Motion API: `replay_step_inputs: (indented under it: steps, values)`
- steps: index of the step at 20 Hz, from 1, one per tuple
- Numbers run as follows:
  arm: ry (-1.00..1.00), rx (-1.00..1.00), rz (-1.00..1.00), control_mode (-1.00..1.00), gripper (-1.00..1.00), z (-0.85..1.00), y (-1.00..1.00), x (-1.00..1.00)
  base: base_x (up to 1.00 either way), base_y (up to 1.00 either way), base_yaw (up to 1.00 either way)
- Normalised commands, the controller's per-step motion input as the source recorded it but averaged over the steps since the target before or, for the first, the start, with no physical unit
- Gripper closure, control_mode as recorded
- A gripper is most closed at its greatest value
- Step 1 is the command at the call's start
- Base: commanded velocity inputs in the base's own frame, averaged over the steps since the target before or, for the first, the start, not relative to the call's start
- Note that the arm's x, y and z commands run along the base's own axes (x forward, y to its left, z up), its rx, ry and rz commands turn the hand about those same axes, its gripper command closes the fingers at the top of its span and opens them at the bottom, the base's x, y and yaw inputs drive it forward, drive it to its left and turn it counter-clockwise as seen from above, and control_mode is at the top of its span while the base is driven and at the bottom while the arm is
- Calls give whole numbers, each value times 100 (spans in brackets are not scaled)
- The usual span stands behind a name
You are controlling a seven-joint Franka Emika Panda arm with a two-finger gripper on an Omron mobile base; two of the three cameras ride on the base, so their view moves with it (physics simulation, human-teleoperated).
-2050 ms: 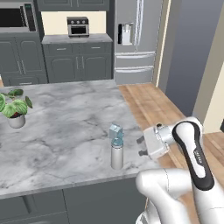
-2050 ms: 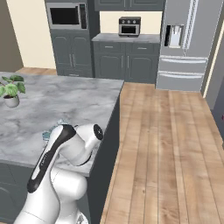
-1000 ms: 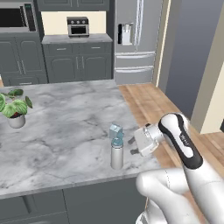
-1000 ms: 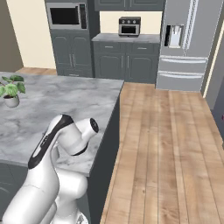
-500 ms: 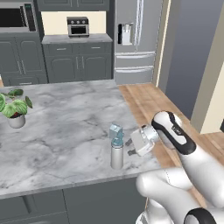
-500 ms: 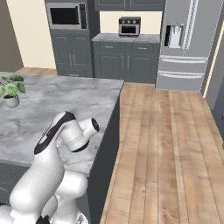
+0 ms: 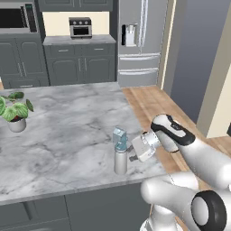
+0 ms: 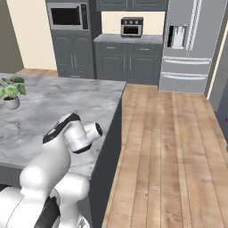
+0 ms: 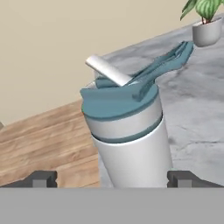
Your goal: Pick the milk, water bottle from the counter and place them in the open cabinet.
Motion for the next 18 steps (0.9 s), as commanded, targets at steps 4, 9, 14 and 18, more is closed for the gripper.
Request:
replay_step_inputs:
  steps: [4,9,14,18]
  values:
    - [3,5,0,-100,-100,-27,4,20,0,0,0]
    - [2,6,0,-100,-100,-26,0,20,0,0,0]
    - [6,5,0,-100,-100,-25,9,20,0,0,0]
    - [11,3,0,-100,-100,-26,34,15,0,0,0]
